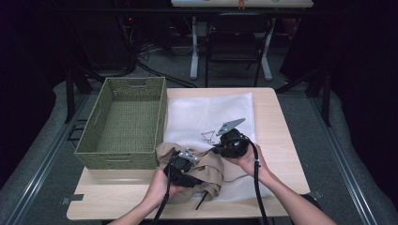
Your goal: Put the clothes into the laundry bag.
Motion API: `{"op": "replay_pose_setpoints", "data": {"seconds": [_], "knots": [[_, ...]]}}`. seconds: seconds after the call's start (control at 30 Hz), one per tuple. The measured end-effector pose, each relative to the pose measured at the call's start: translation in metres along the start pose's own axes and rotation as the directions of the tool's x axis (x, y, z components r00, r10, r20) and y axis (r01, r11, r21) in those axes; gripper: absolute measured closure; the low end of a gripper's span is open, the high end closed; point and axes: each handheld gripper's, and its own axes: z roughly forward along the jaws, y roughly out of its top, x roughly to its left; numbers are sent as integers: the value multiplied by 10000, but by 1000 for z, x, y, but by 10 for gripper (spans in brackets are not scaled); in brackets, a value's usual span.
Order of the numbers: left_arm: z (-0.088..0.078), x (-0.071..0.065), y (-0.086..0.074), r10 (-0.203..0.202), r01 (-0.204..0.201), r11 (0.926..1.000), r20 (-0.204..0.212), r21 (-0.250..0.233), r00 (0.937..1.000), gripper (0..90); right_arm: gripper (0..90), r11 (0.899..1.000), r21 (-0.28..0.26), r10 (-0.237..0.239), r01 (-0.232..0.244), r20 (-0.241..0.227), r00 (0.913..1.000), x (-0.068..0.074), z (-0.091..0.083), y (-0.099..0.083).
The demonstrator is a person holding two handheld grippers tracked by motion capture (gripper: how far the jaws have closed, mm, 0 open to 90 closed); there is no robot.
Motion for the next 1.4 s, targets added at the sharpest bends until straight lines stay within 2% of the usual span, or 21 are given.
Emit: {"op": "replay_pose_setpoints", "data": {"seconds": [0.1,0.17,0.2,0.27,0.33,0.4,0.47,0.57,0.6,0.63,0.7,0.73,0.87,0.97,1.0,1.1,1.13,1.17,1.27,1.3,1.4], "knots": [[7,3,-1,80,-80,9999,-4,67,10000,507,858,9996,263,76,-76,10,10000,-1,6,-3],[4,1,1,304,-303,9995,-304,47,9991,409,858,9995,313,79,-79,1,10000,-3,8,-5],[4,1,1,304,-303,9995,-304,47,9991,354,858,9995,300,115,-115,-8,9999,-3,7,-5],[-6,-3,1,531,-541,9984,-540,-159,9971,292,858,9997,231,116,-116,19,9999,-4,6,-6],[-15,-4,0,563,-584,9977,-631,-332,9964,268,857,9996,248,130,-129,-40,9999,-5,6,-6],[-19,-5,-1,691,-717,9964,-564,-448,9960,247,857,9996,266,136,-135,-19,9999,-5,6,-6],[-26,-10,-1,938,-962,9929,-376,-693,9949,264,856,9996,253,150,-149,-41,9999,-5,6,-5],[-19,-12,0,1323,-1321,9899,-2,-523,9912,335,857,9995,262,186,-185,-62,9998,-5,7,-5],[-19,-12,0,1323,-1321,9899,-2,-523,9912,396,857,9994,300,193,-191,-70,9998,-5,7,-5],[-7,-11,-2,1265,-1268,9916,-139,-263,9919,439,857,9993,324,201,-198,-93,9998,-5,8,-5],[1,-6,-4,1004,-998,9946,218,-292,9947,554,858,9993,332,148,-143,-131,9998,-5,8,-5],[3,-5,-4,892,-883,9955,258,-350,9957,597,858,9994,317,126,-122,-120,9998,-5,8,-5],[4,-4,-4,710,-695,9960,250,-568,9972,711,858,9994,292,174,-170,-127,9998,-4,7,-5],[1,-5,-4,645,-632,9954,156,-716,9978,735,859,9997,188,129,-126,-160,9998,-2,4,-3],[-1,-8,-2,497,-501,9935,-67,-1025,9987,741,859,9998,132,159,-157,-158,9997,-1,3,-2],[-8,-12,4,276,-320,9851,-283,-1689,9992,750,859,9998,-100,192,-195,-298,9994,1,-2,1],[-8,-12,4,276,-320,9851,-283,-1689,9992,751,859,9998,-100,192,-195,-298,9994,1,-2,1],[-6,-13,7,105,-191,9821,-467,-1871,9989,750,859,9994,-249,213,-222,-373,9991,2,-6,3],[4,-11,7,0,-78,9868,-477,-1618,9989,719,858,9997,-120,217,-221,-353,9991,2,-3,2],[12,-8,4,96,-151,9903,-407,-1378,9991,685,859,9999,19,162,-162,-329,9993,1,0,0],[10,-6,5,115,-173,9905,-436,-1365,9990,551,858,9996,191,228,-221,-340,9992,-1,3,-4]]}}
